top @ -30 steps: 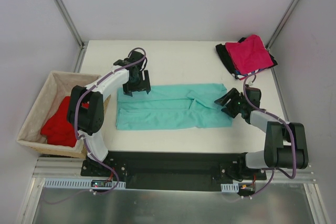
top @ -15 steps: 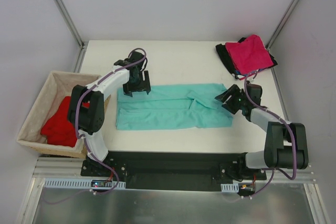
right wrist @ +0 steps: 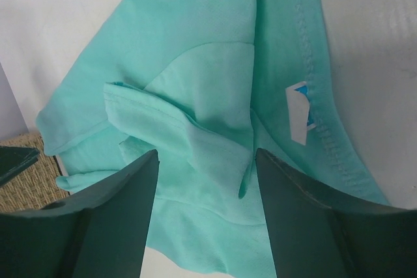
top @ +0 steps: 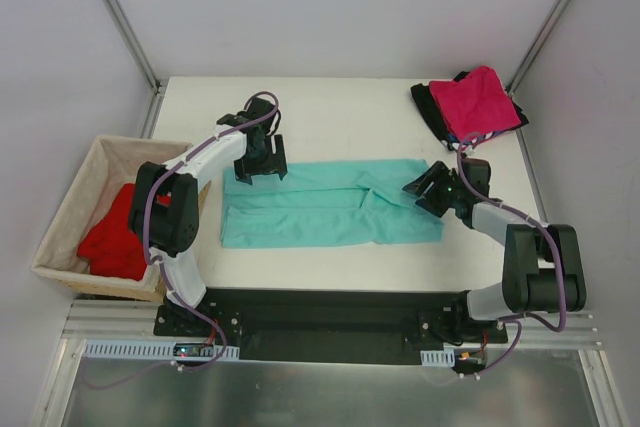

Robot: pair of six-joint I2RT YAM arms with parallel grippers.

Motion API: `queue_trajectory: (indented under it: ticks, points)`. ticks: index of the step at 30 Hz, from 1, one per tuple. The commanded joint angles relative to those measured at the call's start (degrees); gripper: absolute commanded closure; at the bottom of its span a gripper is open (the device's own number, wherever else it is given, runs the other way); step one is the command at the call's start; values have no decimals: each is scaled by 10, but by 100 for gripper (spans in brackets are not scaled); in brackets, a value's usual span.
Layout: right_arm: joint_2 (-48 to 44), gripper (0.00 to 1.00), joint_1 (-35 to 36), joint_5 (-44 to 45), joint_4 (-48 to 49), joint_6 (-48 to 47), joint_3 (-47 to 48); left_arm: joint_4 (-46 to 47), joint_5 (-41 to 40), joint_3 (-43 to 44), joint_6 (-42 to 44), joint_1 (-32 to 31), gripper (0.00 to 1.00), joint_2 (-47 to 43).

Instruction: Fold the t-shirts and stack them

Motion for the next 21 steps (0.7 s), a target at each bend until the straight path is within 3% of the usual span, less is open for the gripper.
queue_trajectory:
  ticks: [1,7,15,21]
  points:
    - [6,37,9,3,17,7,23,-12,-14,6,7,-5,21,-2]
    - [11,50,10,5,17,9,23,-12,-14,5,7,-5,21,-1]
    - [4,58,10,9,14,6,17,-12,-15,3,6,-4,21,-2]
    - [-8,70,11,13,9,2,10,-12,-16,3,7,-4,21,-3]
